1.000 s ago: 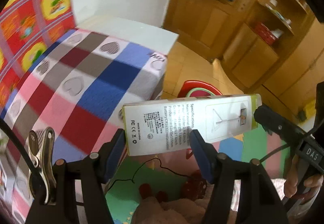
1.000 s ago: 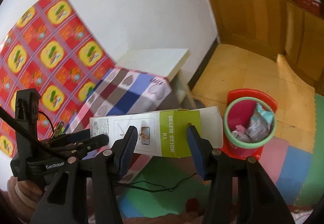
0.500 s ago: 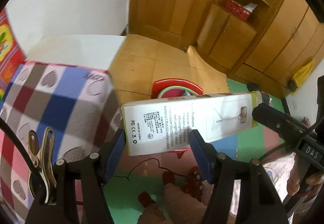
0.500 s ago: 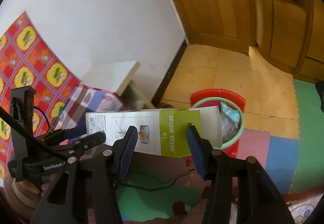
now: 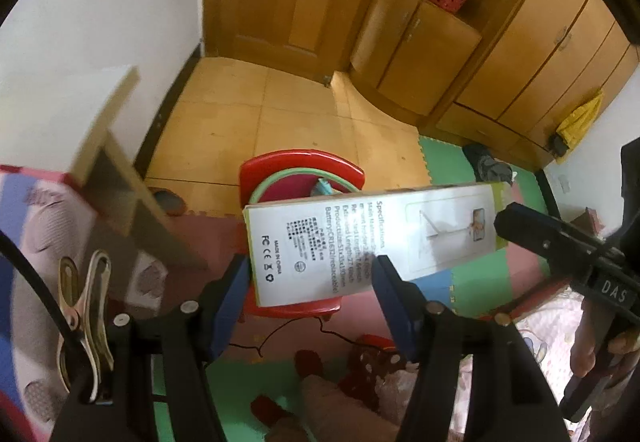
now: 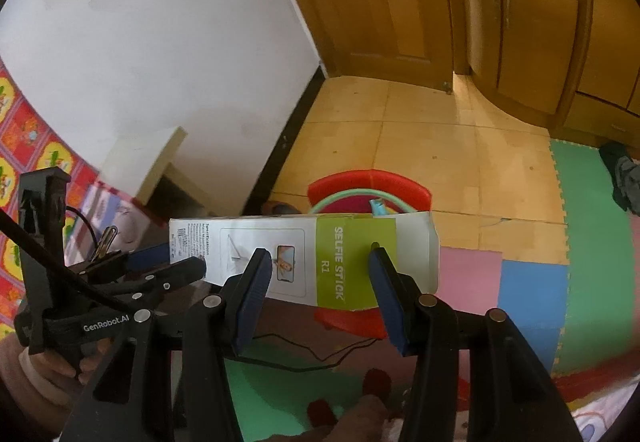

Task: Collect trash
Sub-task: 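Carry the selfie stick box with both grippers over the red bucket, then open both grippers to drop the selfie stick box into the bucket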

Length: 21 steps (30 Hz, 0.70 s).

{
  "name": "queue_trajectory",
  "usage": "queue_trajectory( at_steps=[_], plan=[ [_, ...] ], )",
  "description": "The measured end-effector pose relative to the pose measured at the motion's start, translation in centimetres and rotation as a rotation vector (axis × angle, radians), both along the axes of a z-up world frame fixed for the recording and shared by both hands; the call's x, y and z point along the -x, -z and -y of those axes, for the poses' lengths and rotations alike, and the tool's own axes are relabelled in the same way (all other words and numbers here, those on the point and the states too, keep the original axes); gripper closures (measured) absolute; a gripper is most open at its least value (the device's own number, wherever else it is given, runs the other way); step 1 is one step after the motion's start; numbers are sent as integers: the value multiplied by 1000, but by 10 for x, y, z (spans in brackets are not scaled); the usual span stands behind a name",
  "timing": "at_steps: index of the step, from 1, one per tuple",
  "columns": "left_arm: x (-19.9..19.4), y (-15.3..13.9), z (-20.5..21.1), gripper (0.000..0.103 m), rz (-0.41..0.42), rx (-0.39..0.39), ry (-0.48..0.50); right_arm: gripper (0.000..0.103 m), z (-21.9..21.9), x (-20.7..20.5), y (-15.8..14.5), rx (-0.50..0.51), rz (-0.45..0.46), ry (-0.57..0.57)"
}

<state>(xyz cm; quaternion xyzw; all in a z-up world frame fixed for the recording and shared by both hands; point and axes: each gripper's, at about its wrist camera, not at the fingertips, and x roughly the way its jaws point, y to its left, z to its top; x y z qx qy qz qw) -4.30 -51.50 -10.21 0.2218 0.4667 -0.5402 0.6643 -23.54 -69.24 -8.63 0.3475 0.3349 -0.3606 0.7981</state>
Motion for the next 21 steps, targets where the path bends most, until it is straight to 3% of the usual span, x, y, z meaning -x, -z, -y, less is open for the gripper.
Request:
queue_trajectory(
  at_steps=[14,21],
  plan=[
    [-4,75,75,38,-79,-51,44,51,44,3,60,-56,-55,-16],
    [-8,112,103,38,-70,-87,71,51,59,2,86,-83,-77,-22]
  ],
)
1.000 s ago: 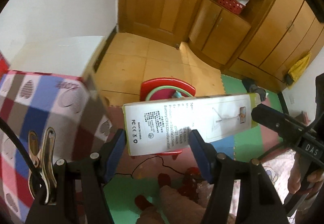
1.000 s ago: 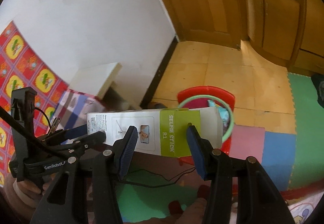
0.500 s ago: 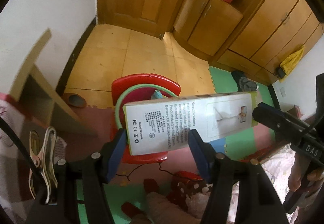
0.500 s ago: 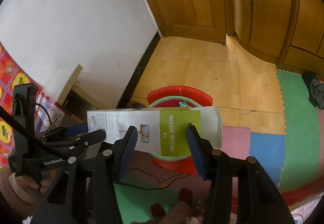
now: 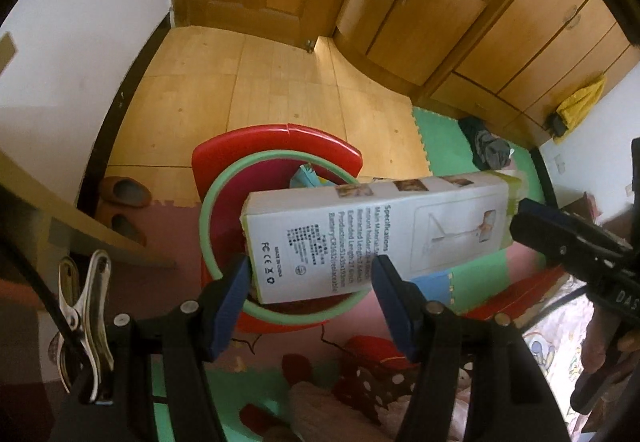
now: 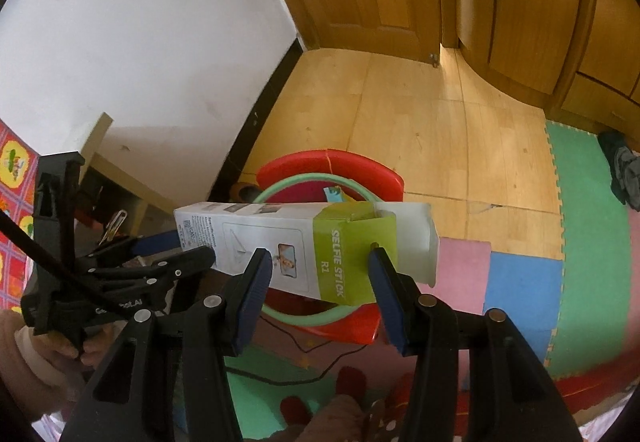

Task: Collect trash
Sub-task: 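Open both grippers to drop the selfie stick box into the bucket, then raise both open grippers from the bucket and turn toward the bed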

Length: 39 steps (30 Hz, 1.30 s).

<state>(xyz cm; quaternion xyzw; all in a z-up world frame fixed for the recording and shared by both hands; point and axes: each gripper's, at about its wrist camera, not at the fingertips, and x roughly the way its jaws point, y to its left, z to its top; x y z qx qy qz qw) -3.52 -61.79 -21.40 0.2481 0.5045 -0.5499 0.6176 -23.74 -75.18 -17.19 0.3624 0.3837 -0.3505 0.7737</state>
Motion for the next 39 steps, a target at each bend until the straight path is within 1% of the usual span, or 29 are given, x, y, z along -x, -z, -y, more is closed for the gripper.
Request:
queue_trajectory(
  at_steps=[8,10,13,16,21,28,32,39],
  plan=[
    [-2,42,22,38,-15,-44,8,51,13,-6,37,-32,-32,-11],
    [-2,54,28,37,-13,-60,13,51,17,-6,43,-49,-27,-5],
    [-1,68,36,38,-5,-83,29,51,19,-9,46,-65,-11,-12],
    [-2,77,39,38,-1,-104,36,51,17,-14,46,-55,-13,-40],
    [1,84,42,37,-1,-129,28,51,13,-19,45,-57,-6,-70],
    [7,72,36,37,24,-134,-7,51,3,-27,37,-45,1,-104],
    [7,56,31,37,18,-127,-46,51,-4,-30,30,-33,11,-123],
    [10,21,18,37,7,-84,-104,51,-17,-34,15,-21,38,-146]
  ],
)
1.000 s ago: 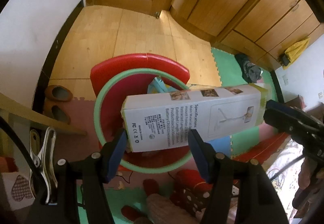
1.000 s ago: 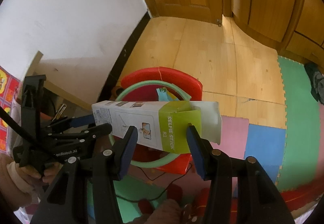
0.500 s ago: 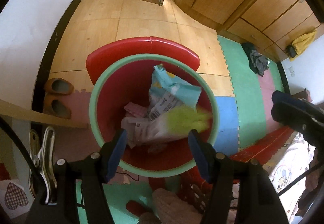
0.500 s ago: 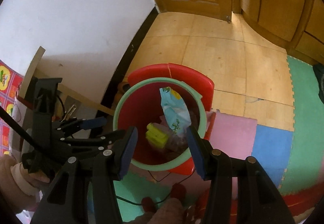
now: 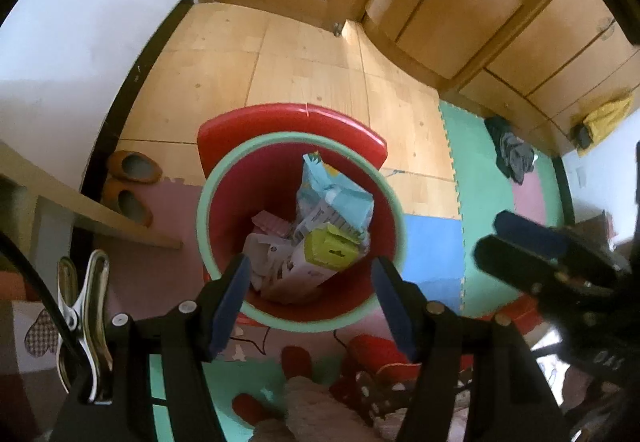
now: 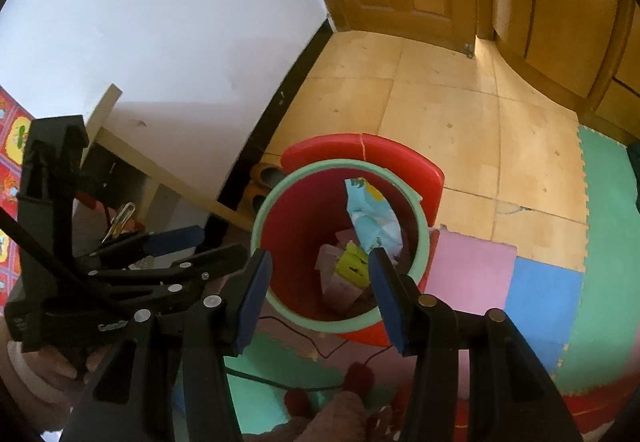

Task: Collect trash
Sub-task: 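Raise both open grippers from the bucket and turn toward the bed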

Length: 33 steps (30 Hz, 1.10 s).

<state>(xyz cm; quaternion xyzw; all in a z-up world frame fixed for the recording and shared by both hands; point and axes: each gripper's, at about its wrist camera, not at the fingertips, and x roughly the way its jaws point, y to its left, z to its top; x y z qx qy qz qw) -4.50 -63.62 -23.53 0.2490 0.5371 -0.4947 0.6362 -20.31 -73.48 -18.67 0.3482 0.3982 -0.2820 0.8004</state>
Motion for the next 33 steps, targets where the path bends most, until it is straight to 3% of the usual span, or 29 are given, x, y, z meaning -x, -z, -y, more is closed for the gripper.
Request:
queue_trajectory(
  at_steps=[15,33],
  plan=[
    [-8,-88,-42,37,3,134,-185,51,-37,-19,-61,75,78,-126],
    [-20,-168,-140,37,74,222,-334,51,-127,-50,-123,152,165,-314]
  ],
)
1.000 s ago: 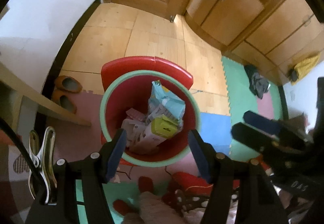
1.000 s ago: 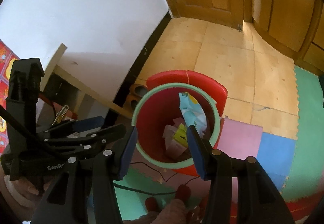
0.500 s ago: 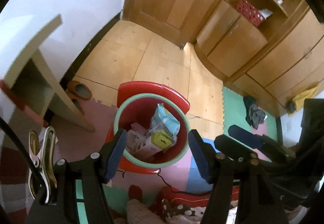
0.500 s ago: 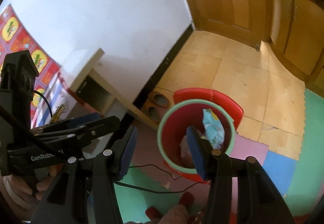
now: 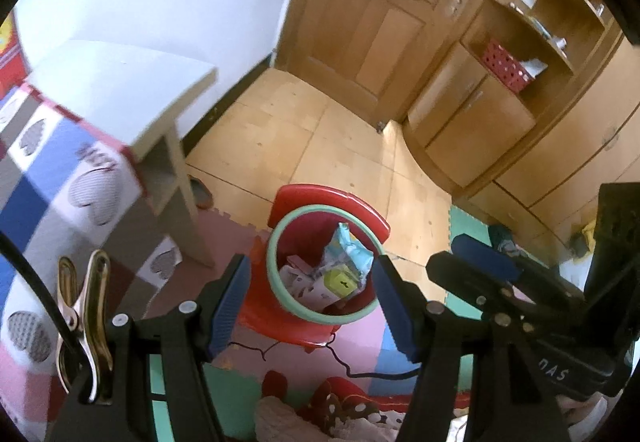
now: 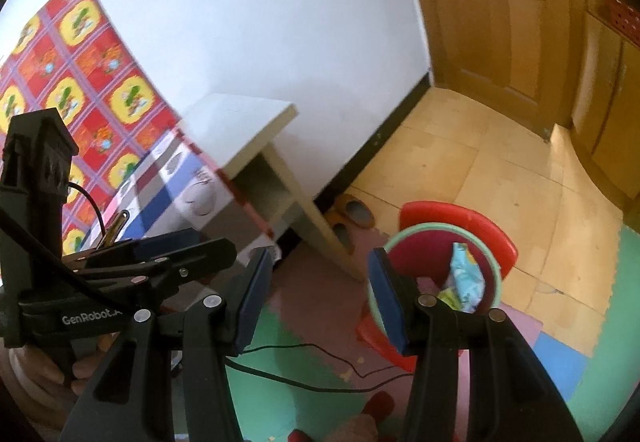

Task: Collect trash
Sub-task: 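Raise both open grippers from the bucket and turn toward the bed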

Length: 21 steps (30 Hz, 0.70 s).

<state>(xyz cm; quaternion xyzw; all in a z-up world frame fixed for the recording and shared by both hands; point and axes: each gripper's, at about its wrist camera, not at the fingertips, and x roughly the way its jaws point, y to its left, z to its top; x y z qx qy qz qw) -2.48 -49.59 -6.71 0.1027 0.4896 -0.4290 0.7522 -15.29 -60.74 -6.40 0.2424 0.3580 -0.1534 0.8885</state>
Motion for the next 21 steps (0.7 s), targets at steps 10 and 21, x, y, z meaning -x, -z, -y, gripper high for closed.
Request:
queue_trajectory(
  at_steps=[10,21],
  plan=[
    [-3,-29,-86,37,11,28,-113,51,-85,-23,-24,42,38,-125],
    [-5,-63,-204,37,66,40,-272,51,-169,-62,-54,76,69,-269]
  ],
)
